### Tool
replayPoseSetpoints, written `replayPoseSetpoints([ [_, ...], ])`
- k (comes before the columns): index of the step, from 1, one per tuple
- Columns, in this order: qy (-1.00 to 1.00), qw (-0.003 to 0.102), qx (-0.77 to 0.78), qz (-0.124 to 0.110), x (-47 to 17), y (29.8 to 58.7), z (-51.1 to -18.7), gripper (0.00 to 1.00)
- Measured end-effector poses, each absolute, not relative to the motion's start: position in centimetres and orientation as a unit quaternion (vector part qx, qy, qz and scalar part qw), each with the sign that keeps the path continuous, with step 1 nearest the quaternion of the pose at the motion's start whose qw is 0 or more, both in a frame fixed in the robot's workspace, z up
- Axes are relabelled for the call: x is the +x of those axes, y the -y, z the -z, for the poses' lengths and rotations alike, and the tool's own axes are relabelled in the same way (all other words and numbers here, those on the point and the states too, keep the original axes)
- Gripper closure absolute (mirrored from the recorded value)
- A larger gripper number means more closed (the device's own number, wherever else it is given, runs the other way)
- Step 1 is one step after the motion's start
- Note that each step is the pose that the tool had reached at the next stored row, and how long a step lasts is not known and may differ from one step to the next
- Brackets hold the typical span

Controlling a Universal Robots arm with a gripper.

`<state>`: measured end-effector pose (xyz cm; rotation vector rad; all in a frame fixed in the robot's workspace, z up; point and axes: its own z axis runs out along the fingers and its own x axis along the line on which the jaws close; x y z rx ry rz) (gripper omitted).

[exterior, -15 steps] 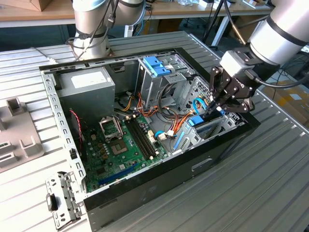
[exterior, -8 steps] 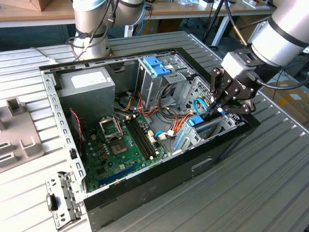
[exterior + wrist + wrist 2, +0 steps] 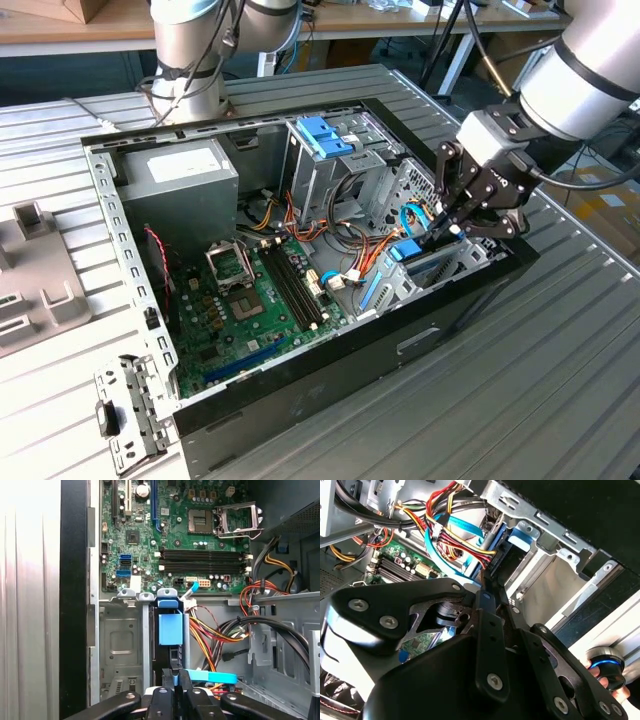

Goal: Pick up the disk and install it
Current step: 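Insert the second disk wire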

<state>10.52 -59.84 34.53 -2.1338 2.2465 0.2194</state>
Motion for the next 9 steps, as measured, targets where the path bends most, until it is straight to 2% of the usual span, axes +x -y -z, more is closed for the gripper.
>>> replayPoseSetpoints([
  [9, -0.723, 0.018, -0.687, -0.071, 9.93, 60.14, -34.39, 0.84],
])
